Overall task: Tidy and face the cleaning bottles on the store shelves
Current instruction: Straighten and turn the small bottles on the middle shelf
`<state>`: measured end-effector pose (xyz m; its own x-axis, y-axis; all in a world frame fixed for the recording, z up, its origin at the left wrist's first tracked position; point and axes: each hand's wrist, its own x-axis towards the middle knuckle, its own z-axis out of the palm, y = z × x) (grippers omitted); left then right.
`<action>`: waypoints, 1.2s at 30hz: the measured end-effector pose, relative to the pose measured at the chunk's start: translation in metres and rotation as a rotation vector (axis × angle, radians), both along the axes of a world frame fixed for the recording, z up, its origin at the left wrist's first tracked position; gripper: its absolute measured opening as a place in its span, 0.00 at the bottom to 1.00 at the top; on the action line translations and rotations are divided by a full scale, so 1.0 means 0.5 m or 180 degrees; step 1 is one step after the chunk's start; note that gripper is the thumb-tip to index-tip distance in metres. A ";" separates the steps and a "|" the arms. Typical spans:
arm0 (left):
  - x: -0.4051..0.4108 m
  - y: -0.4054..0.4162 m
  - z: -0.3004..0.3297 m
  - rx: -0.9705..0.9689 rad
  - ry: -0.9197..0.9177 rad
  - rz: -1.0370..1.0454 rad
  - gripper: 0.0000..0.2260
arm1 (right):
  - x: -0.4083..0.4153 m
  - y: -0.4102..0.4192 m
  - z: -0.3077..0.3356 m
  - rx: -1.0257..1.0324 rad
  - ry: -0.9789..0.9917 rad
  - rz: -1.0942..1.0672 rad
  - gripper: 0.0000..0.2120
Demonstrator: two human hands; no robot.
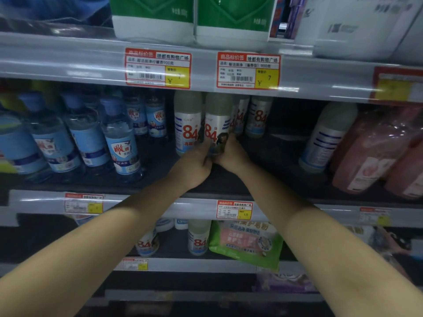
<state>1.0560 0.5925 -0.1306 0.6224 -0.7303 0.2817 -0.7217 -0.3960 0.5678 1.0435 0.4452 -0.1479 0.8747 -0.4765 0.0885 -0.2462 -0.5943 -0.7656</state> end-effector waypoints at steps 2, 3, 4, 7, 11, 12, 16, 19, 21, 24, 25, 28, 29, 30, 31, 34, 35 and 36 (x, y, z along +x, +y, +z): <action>-0.017 0.031 -0.005 0.0065 -0.0089 0.0030 0.27 | -0.001 -0.015 -0.021 -0.0093 -0.0044 0.0005 0.45; -0.027 0.046 -0.011 0.0051 -0.0209 0.0079 0.28 | -0.024 0.000 -0.007 -0.0178 -0.0100 -0.0080 0.43; -0.042 0.061 -0.021 -0.0004 -0.0390 0.0102 0.28 | -0.052 0.021 0.009 -0.0224 -0.0219 -0.0176 0.40; -0.093 0.092 -0.060 -0.0321 -0.0946 -0.0222 0.28 | -0.130 0.063 0.021 -0.0484 -0.0862 -0.0196 0.25; -0.122 0.117 -0.122 -0.0536 -0.1307 -0.0590 0.24 | -0.198 0.114 -0.023 -0.1738 -0.1609 -0.0237 0.14; -0.124 0.125 -0.134 -0.0557 -0.1395 -0.0593 0.23 | -0.211 0.119 -0.040 -0.1972 -0.1693 -0.0250 0.13; -0.121 0.158 -0.170 -0.0593 -0.1812 -0.0420 0.13 | -0.265 0.142 -0.102 -0.2312 -0.1988 0.0302 0.05; -0.120 0.173 -0.179 -0.0609 -0.2081 -0.0443 0.06 | -0.290 0.155 -0.159 -0.2402 -0.1748 0.0741 0.02; -0.126 0.176 -0.186 -0.0491 -0.2163 -0.0541 0.04 | -0.297 0.157 -0.190 -0.2538 -0.1564 0.0836 0.04; -0.127 0.178 -0.220 -0.0027 -0.1847 -0.0674 0.06 | -0.295 0.158 -0.220 -0.2644 -0.1291 0.0917 0.03; -0.124 0.178 -0.235 0.0122 -0.1646 -0.0607 0.08 | -0.290 0.155 -0.233 -0.2631 -0.1125 0.0892 0.04; -0.110 0.170 -0.278 0.0326 -0.0896 0.0068 0.11 | -0.264 0.146 -0.266 -0.2336 -0.0155 0.0562 0.23; -0.108 0.165 -0.290 0.0346 -0.0616 0.0364 0.11 | -0.253 0.145 -0.270 -0.2132 0.0194 0.0483 0.31; -0.106 0.158 -0.298 0.0352 -0.0320 0.0612 0.13 | -0.241 0.147 -0.272 -0.1845 0.0484 0.0434 0.35; -0.104 0.150 -0.305 0.0337 -0.0028 0.0799 0.17 | -0.229 0.151 -0.272 -0.1561 0.0601 0.0391 0.37; -0.099 0.119 -0.305 0.0160 0.0649 0.0843 0.24 | -0.192 0.161 -0.269 -0.0862 0.0519 0.0415 0.31; -0.099 0.108 -0.301 0.0129 0.0803 0.0779 0.24 | -0.182 0.164 -0.266 -0.0660 0.0573 0.0432 0.28; -0.100 0.100 -0.296 0.0156 0.0899 0.0742 0.23 | -0.173 0.165 -0.264 -0.0535 0.0655 0.0470 0.24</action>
<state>1.0060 0.6423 -0.2784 0.8218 -0.5682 0.0432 -0.4264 -0.5630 0.7080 0.9571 0.5279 -0.2798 0.9412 -0.3364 -0.0311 -0.2875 -0.7493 -0.5965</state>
